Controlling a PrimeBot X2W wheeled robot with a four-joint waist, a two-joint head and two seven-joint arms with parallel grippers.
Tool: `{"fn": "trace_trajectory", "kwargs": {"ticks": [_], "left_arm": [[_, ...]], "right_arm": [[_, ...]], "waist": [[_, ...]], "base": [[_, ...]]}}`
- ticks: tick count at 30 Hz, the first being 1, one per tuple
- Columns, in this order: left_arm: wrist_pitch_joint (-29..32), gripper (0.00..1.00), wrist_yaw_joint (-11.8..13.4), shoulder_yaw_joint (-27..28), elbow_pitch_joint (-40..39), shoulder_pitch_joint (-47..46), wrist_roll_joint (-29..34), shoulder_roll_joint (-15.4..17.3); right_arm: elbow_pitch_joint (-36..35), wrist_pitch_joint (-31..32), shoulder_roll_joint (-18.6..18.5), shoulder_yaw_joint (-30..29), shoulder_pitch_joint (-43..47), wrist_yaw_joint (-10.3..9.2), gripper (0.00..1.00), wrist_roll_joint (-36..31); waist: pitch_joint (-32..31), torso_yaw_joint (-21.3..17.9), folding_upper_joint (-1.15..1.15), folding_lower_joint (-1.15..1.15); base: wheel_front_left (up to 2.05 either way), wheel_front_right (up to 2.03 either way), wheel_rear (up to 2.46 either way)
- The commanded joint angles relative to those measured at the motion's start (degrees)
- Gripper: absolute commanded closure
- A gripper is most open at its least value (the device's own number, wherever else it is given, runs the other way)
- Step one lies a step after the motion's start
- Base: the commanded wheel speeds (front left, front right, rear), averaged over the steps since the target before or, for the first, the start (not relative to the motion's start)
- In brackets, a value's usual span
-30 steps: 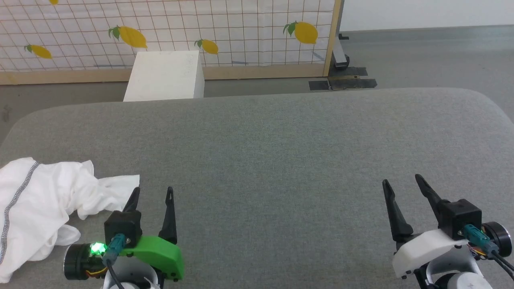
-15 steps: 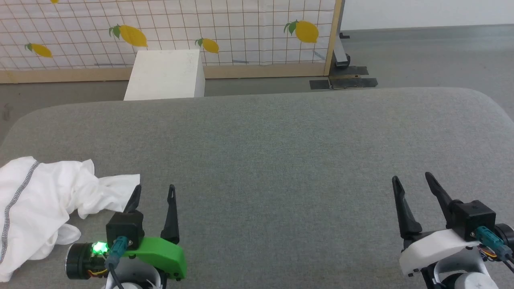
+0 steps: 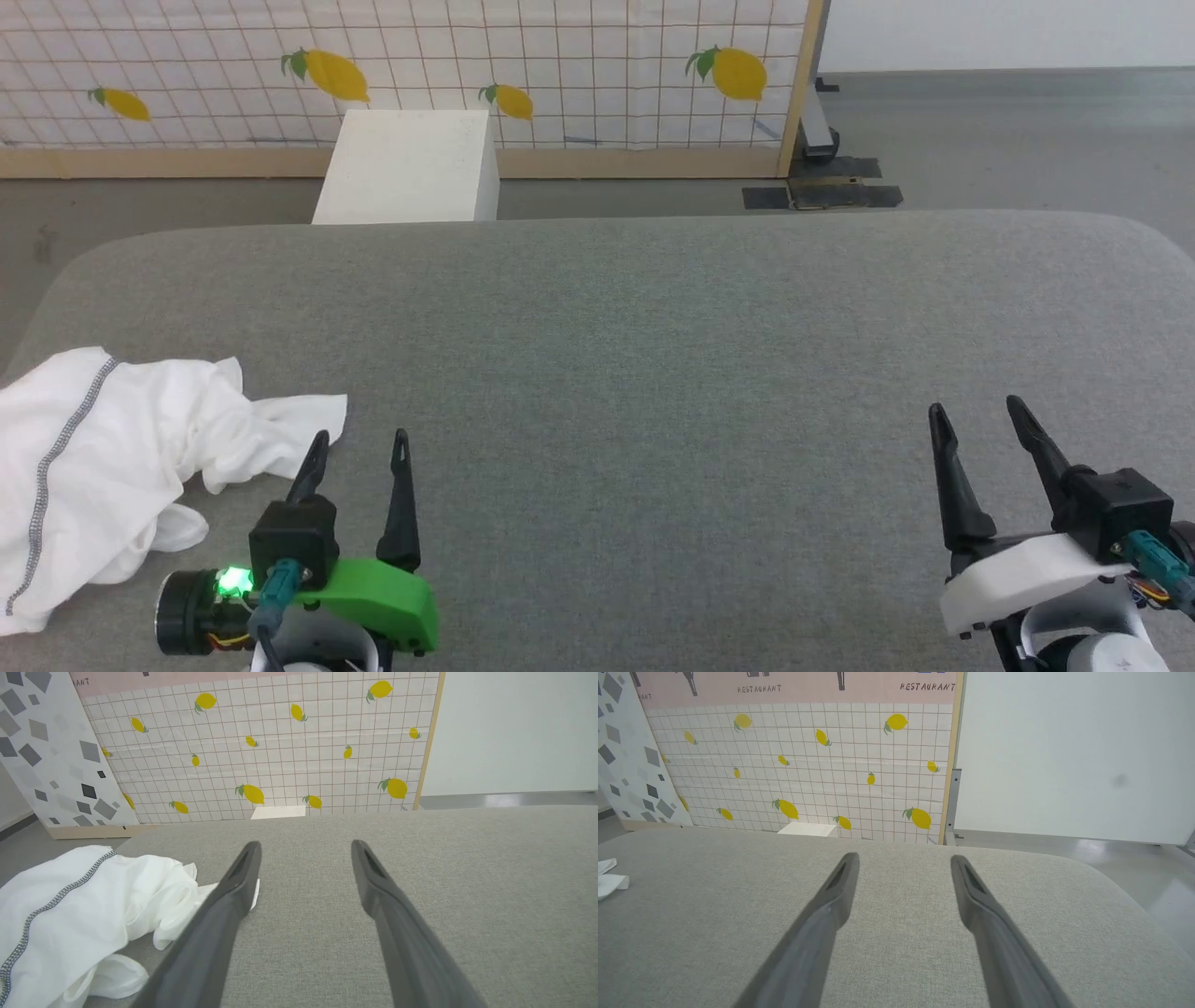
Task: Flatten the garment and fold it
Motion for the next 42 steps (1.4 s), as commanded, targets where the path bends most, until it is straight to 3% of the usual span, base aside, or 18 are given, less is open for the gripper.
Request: {"fn": "trace_trajectory", "kwargs": {"ticks": [1, 13, 42], "left_arm": [[-0.58, 0.0, 0.39, -0.25, -0.38, 0.58, 0.02, 0.06], [-1.99, 0.0, 1.29, -1.0, -0.56, 1.34, -0.18, 0.26], [-5.41, 0.0, 3.58, -2.34, -1.18, 3.55, -1.49, 0.51]], "right_arm": [[-0.21, -0.74, 0.05, -0.14, 0.29, -0.03, 0.0, 0.18], [-0.12, -2.16, 0.06, -0.23, 0.61, -0.04, 0.0, 0.12], [-0.61, -4.01, 0.09, 3.03, 1.33, -0.06, 0.0, 0.62]], "waist": [[-0.08, 0.51, 0.0, 0.0], [-0.41, 4.48, 0.0, 0.0], [-0.24, 19.24, 0.0, 0.0]], "base": [[0.0, 0.0, 0.0], [0.0, 0.0, 0.0], [0.0, 0.0, 0.0]]}}
